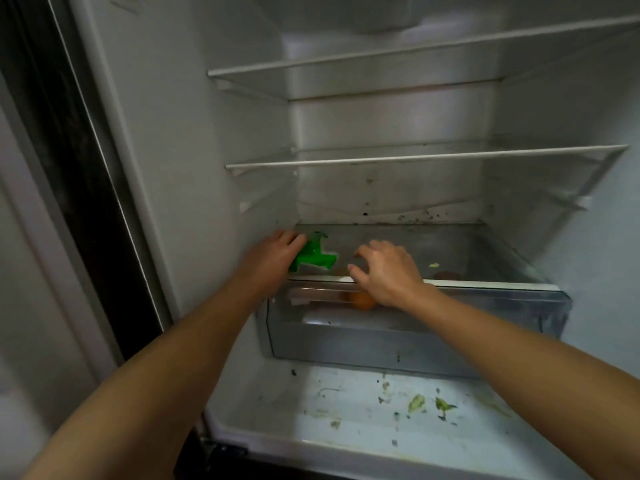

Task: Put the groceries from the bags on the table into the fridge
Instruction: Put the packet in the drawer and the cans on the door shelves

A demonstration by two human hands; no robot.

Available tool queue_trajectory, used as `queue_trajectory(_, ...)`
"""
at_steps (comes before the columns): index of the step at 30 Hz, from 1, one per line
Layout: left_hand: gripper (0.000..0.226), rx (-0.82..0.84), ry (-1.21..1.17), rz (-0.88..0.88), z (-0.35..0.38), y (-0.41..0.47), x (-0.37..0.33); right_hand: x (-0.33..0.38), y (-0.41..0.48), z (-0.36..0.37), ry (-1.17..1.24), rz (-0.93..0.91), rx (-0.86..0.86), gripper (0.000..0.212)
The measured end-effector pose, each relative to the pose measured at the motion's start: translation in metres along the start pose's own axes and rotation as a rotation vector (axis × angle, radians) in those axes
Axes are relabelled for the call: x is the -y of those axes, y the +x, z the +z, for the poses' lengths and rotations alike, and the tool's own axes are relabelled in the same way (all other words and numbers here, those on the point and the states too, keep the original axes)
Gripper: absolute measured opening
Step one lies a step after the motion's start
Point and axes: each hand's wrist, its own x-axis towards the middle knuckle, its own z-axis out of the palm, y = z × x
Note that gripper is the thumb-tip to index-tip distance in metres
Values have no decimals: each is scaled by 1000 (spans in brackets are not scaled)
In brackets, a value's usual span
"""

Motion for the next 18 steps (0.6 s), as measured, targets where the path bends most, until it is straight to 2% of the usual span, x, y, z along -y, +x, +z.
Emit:
queue_trajectory(6,40,186,113,-29,-4,1,9,-4,6,4,29,64,55,47)
queue_trajectory(8,43,313,163,-73,-8,7,9,-4,6,3,46,65,77,47)
queue_trajectory(10,48,439,129,-129,-15,12,8,-4,6,2,62,65,83,46)
queue_trajectory(12,49,507,-1,-192,-25,18,4,-4,5,2,65,73,84,43)
queue_trajectory(15,55,456,-277,-294,-40,30,-4,-2,3,1,50,79,83,43)
queue_trajectory(18,47,411,-210,-261,-22,31,-10,-2,3,1,38,75,69,44)
